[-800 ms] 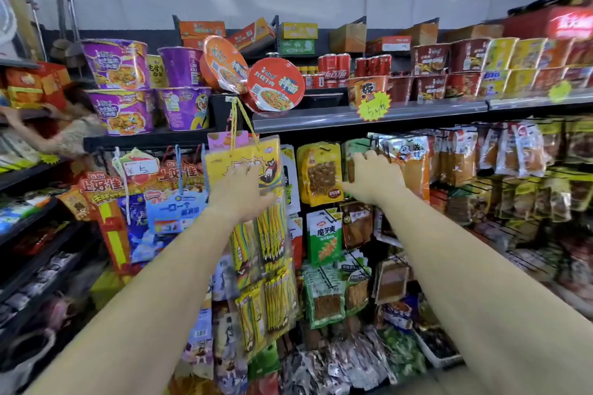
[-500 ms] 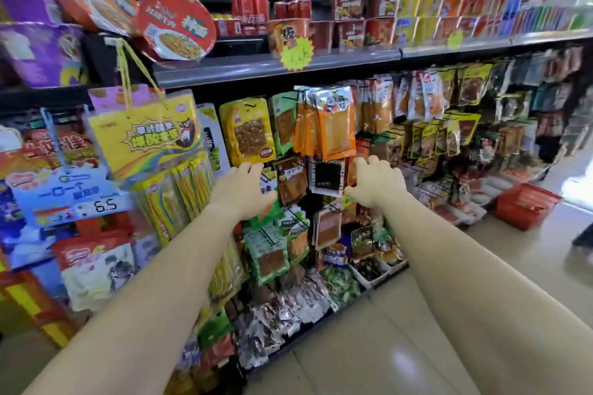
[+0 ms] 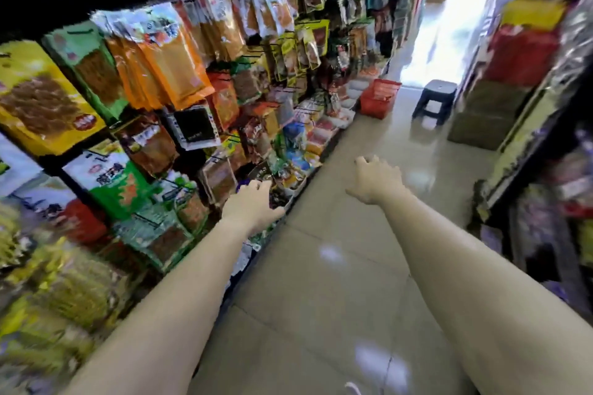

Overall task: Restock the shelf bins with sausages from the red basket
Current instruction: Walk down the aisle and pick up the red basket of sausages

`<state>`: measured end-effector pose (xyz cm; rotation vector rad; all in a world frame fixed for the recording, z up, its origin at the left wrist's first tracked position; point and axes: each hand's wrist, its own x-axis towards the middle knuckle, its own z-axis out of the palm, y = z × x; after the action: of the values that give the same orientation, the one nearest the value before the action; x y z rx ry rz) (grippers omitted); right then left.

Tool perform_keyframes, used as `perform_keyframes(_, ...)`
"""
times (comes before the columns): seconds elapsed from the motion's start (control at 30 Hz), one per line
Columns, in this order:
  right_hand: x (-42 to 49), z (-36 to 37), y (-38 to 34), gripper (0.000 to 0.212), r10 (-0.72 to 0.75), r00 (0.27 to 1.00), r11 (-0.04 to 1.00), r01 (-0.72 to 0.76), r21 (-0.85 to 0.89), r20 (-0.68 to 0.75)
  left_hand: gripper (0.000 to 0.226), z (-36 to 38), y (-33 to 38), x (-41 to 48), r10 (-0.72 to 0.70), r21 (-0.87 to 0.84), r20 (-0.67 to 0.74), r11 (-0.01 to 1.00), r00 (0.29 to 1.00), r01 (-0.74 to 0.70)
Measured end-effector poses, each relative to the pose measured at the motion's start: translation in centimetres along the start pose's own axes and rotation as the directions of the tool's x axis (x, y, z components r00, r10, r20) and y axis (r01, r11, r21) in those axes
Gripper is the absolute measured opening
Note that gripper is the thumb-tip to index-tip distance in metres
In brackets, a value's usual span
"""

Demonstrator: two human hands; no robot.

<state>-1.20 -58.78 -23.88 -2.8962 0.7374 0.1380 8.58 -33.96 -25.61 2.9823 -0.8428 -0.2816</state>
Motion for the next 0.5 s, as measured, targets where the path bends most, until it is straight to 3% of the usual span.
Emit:
perform_keyframes(0.2,6.0,1.9,8.9,0.081,0.133,0.989,0.989,-0.137,0.056,0.064,0.075,1.3,8.1,8.8,0.126,0.012,0.013,0.992,0.992,-0.126)
perform_keyframes(0.5,15.1,0.7,18.5,0.069,0.242,0.965,0.968,-0.247,0.041,0.100,0.076,0.7,16.4,21.8,0.193,-0.069,0.032,0.979,0.981,-0.191)
